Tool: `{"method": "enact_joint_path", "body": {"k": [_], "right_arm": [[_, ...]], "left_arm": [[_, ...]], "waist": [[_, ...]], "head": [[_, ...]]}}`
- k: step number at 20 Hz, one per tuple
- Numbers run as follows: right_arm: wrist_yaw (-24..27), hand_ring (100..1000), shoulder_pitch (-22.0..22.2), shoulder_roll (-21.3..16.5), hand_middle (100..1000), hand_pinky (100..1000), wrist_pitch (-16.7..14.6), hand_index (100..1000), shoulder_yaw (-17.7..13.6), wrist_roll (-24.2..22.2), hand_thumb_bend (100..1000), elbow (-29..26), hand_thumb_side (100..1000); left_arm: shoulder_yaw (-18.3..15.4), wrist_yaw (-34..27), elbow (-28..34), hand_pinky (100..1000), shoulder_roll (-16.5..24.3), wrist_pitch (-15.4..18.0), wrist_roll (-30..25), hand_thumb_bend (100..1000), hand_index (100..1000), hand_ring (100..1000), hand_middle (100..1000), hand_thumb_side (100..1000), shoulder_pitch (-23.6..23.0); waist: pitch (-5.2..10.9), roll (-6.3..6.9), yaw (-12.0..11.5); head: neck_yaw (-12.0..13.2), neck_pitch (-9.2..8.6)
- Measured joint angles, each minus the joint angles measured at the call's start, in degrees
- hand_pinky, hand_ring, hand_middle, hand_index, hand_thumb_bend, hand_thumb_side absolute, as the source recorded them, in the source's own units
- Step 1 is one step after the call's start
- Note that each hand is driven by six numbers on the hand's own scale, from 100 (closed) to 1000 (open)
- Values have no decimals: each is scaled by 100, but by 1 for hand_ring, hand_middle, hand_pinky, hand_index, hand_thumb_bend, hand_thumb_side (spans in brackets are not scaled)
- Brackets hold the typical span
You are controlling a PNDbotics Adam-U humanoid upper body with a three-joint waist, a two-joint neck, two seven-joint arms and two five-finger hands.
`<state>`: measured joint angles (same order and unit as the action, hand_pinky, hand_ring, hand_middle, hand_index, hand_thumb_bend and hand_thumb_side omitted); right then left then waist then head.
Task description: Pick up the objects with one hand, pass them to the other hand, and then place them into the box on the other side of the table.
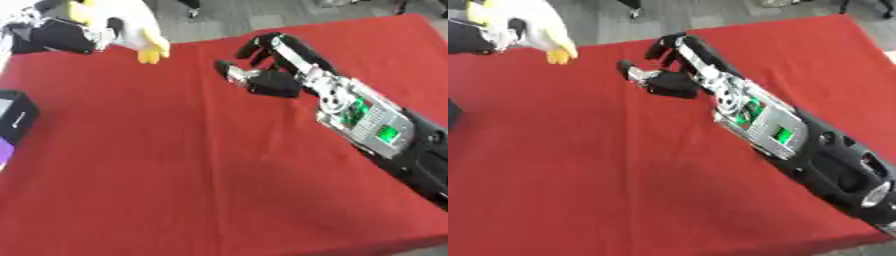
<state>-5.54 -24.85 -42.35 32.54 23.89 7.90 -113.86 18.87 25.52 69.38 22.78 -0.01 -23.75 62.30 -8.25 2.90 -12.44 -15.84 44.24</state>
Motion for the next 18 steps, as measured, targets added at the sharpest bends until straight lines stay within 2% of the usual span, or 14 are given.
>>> {"method": "enact_joint_path", "body": {"k": [3, 5, 6, 9, 13, 14, 17, 18], "right_arm": [[-40, 727, 154, -108, 730, 505, -80, 701, -102, 182, 411, -1, 420], [-18, 709, 263, -188, 706, 493, -117, 632, -190, 370, 396, -1, 364], [5, 697, 322, -239, 685, 480, -130, 592, -241, 488, 393, -1, 368], [97, 687, 505, -382, 682, 473, -129, 568, -391, 858, 398, -1, 363], [291, 672, 795, -518, 673, 462, -163, 550, -638, 1243, 397, -1, 343], [364, 671, 867, -574, 672, 459, -188, 549, -727, 1352, 379, -1, 345], [663, 658, 1069, -759, 663, 452, -312, 535, -1075, 1768, 188, -1, 460], [778, 657, 1125, -803, 662, 451, -355, 535, -1199, 1928, 164, -1, 473]], "left_arm": [[-170, -117, 32, 819, 492, -116, 160, 100, 308, 516, 295, 251, -233], [-298, -164, 57, 819, 810, -195, 286, 100, 311, 515, 295, 247, -399], [-372, -188, 69, 818, 959, -238, 371, 100, 313, 515, 296, 246, -495], [-595, -281, 73, 826, 1357, -359, 681, 100, 311, 515, 294, 244, -781], [-868, -376, 2, 832, 1678, -497, 1070, 100, 310, 513, 293, 244, -1138], [-924, -383, -47, 835, 1731, -527, 1150, 100, 311, 513, 292, 244, -1209], [-1079, -401, -217, 840, 1844, -587, 1357, 100, 312, 511, 291, 244, -1413], [-1129, -403, -273, 840, 1869, -602, 1422, 100, 312, 511, 292, 244, -1474]], "waist": [[2, 0, 54], [2, 0, 72], [2, 0, 73], [2, 0, 78], [2, -3, 85], [2, -3, 88], [2, -23, 116], [2, -37, 120]], "head": [[276, 0], [437, 0], [508, 0], [672, 0], [819, 0], [844, 0], [911, 0], [926, 0]]}}
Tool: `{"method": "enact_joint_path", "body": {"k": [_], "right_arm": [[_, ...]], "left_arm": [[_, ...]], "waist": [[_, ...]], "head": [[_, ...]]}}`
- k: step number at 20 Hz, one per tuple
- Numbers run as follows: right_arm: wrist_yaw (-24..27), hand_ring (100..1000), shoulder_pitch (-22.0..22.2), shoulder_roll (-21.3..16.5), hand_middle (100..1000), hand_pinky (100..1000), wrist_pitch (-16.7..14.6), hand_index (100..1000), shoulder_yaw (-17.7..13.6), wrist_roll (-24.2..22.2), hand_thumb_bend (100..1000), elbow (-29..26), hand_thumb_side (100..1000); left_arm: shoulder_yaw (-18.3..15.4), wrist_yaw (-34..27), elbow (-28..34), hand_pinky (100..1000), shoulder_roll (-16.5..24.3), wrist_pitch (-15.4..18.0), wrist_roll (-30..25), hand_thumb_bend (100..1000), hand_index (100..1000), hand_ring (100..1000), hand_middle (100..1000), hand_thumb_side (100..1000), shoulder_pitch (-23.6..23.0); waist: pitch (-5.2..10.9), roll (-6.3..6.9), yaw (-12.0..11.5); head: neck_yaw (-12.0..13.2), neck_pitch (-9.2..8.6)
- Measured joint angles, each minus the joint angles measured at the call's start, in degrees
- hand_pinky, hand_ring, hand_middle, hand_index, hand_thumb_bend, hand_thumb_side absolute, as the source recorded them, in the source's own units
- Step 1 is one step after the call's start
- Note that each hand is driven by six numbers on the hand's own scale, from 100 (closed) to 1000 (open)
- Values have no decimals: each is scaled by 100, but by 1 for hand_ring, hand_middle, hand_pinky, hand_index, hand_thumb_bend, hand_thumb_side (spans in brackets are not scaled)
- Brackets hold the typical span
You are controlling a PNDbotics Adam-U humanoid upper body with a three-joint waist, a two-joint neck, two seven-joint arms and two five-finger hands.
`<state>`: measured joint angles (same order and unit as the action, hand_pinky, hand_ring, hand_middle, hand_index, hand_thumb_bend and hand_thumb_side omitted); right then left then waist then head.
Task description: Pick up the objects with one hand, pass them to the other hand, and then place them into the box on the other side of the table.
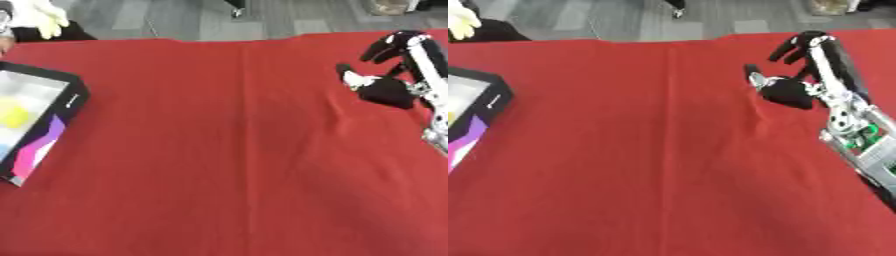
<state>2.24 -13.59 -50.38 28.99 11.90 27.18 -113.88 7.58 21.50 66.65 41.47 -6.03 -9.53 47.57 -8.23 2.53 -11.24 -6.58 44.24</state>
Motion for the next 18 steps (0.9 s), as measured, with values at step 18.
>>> {"method": "enact_joint_path", "body": {"k": [18], "right_arm": [[1165, 645, 251, -115, 655, 443, -827, 544, -964, 1519, 127, -1, 451]], "left_arm": [[-417, 687, -1179, 829, 73, -140, 503, 100, 377, 539, 350, 252, -427]], "waist": [[-7, -71, 97]], "head": [[270, 0]]}}
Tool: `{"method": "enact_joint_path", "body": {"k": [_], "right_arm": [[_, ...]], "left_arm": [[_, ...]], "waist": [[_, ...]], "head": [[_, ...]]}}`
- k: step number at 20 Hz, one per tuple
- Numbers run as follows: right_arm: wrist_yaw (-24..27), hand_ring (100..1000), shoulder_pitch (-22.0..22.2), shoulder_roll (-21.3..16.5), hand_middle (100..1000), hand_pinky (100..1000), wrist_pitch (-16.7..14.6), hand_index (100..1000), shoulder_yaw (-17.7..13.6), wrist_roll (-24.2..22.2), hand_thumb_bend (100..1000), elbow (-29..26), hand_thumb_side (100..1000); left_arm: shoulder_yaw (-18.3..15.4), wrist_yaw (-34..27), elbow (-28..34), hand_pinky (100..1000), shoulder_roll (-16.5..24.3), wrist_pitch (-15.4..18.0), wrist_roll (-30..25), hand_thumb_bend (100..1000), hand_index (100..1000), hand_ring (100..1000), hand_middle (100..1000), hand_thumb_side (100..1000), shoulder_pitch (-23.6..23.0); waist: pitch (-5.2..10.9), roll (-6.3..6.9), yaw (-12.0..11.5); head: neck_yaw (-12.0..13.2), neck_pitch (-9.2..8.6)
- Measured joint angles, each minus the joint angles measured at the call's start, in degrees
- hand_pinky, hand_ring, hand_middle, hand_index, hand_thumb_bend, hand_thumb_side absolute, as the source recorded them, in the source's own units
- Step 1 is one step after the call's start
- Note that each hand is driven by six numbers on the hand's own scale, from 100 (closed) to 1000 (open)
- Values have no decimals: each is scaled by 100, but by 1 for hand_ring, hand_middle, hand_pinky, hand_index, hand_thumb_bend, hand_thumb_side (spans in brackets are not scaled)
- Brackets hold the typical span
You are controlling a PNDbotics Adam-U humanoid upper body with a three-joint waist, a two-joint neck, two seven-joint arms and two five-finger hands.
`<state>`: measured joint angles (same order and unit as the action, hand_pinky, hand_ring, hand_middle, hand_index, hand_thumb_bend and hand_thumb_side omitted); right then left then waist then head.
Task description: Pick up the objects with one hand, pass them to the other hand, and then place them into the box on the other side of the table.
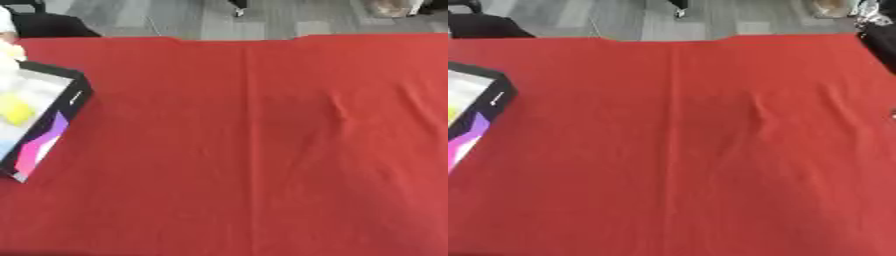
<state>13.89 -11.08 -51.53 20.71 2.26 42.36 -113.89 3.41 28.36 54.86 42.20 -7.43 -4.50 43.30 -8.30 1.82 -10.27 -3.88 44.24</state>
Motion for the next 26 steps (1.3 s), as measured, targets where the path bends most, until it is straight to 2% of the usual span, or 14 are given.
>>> {"method": "enact_joint_path", "body": {"k": [6, 10, 12, 13, 14, 16, 17, 18, 19, 20, 23, 24, 26], "right_arm": [[51, 642, -5, 31, 651, 444, -159, 544, -118, 158, 131, 0, 444], [51, 640, -5, 39, 650, 443, -211, 544, -163, 207, 126, 0, 452], [52, 638, -4, 40, 648, 442, -231, 543, -185, 227, 124, 0, 455], [53, 638, -2, 43, 648, 441, -238, 543, -194, 236, 123, 0, 456], [56, 637, 0, 50, 647, 440, -249, 542, -204, 248, 123, 0, 457], [62, 636, 2, 81, 647, 440, -265, 542, -217, 268, 121, 0, 458], [73, 636, 4, 85, 647, 440, -276, 542, -218, 281, 120, 0, 459], [87, 636, 5, 85, 647, 440, -285, 542, -220, 293, 119, 0, 458], [99, 636, 7, 85, 646, 440, -295, 542, -226, 306, 119, 0, 459], [104, 635, 11, 85, 646, 440, -305, 542, -239, 316, 119, 0, 458], [109, 635, 49, 85, 646, 441, -336, 542, -260, 347, 118, 0, 456], [110, 635, 52, 85, 646, 441, -344, 542, -268, 354, 119, 0, 455], [110, 636, 57, 85, 646, 441, -356, 542, -288, 363, 120, 0, 451]], "left_arm": [[-54, 145, -248, 832, -81, 11, 131, 100, 371, 538, 345, 252, -10], [-74, 181, -297, 839, -101, 23, 148, 100, 398, 552, 366, 252, -46], [-74, 191, -314, 857, -102, 42, 129, 100, 458, 583, 420, 253, -52], [-73, 191, -315, 880, -102, 70, 92, 100, 534, 622, 483, 256, -58], [-71, 192, -315, 924, -102, 106, 21, 100, 696, 716, 625, 260, -66], [-66, 226, -313, 972, -103, 191, -191, 100, 833, 818, 746, 262, -93], [-59, 275, -308, 982, -102, 239, -300, 100, 849, 841, 761, 428, -101], [-55, 345, -283, 984, -102, 286, -390, 100, 862, 856, 775, 655, -104], [-54, 438, -254, 980, -98, 330, -450, 126, 869, 863, 783, 734, -106], [-55, 554, -219, 969, -92, 357, -481, 201, 879, 872, 795, 892, -110], [-69, 907, -75, 956, -44, 315, -459, 220, 883, 873, 801, 1000, -164], [-79, 1002, -17, 963, -11, 267, -431, 160, 878, 865, 794, 1000, -177], [-121, 1070, 123, 967, 40, 177, -373, 100, 863, 856, 789, 1000, -232]], "waist": [[-26, -38, 2], [-42, -76, -1], [-58, -91, -1], [-67, -96, -1], [-72, -99, -1], [-76, -111, -1], [-83, -117, -1], [-89, -120, 0], [-91, -120, 1], [-91, -120, 1], [-91, -120, 3], [-91, -120, 3], [-91, -120, 3]], "head": [[372, 0], [492, 0], [515, 0], [522, 0], [522, 0], [522, 0], [521, 0], [519, 0], [514, 0], [496, 0], [392, 0], [351, 0], [247, 0]]}}
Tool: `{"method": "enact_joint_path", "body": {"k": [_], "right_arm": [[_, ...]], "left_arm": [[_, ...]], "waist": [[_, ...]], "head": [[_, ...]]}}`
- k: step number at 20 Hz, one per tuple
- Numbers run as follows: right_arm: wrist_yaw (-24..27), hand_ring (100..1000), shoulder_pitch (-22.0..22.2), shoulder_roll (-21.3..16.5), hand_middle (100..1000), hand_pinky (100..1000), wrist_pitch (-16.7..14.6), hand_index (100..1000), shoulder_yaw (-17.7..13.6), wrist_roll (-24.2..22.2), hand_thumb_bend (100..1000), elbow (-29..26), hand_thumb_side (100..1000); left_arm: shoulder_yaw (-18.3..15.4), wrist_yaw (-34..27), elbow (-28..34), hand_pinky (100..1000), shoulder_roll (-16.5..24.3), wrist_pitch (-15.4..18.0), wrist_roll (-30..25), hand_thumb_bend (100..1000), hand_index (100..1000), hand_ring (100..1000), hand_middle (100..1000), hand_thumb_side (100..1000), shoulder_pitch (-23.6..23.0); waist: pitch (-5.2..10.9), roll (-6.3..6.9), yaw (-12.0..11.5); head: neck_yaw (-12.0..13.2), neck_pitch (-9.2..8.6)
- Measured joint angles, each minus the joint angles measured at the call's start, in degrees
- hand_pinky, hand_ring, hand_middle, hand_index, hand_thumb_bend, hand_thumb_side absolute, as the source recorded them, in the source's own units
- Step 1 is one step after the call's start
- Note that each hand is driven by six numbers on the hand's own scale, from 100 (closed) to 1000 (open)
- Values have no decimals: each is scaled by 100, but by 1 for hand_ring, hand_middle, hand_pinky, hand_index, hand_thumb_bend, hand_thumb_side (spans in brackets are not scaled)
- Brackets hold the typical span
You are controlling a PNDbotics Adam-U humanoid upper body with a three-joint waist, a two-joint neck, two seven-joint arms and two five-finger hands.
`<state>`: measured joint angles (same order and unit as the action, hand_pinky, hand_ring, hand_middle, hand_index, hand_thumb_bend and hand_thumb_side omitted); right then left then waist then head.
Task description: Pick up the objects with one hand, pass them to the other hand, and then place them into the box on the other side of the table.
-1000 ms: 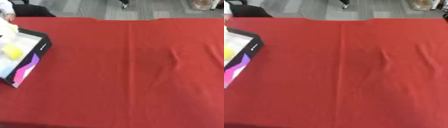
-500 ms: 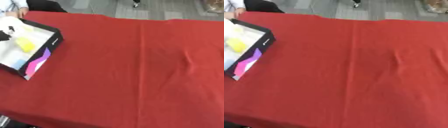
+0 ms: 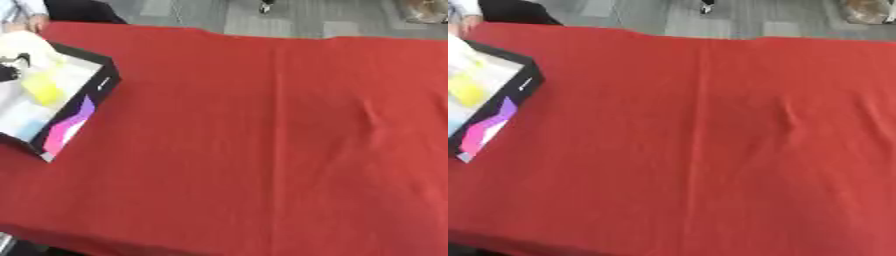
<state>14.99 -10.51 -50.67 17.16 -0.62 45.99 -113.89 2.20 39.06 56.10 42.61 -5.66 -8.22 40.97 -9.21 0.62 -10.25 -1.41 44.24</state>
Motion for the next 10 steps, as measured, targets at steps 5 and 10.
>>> {"method": "enact_joint_path", "body": {"k": [5, 10], "right_arm": [[3, 637, 60, 0, 648, 438, -49, 542, -54, 49, 147, 0, 396], [71, 630, 186, 88, 638, 435, -184, 537, -161, 186, 202, -1, 237]], "left_arm": [[-183, -240, 687, 963, 135, -403, 332, 100, 771, 780, 750, 357, -240], [-447, -1867, 1716, 1000, 124, -569, 1518, 100, 788, 746, 740, 566, -509]], "waist": [[0, 0, -1], [0, 0, 4]], "head": [[-317, 0], [-596, 0]]}}
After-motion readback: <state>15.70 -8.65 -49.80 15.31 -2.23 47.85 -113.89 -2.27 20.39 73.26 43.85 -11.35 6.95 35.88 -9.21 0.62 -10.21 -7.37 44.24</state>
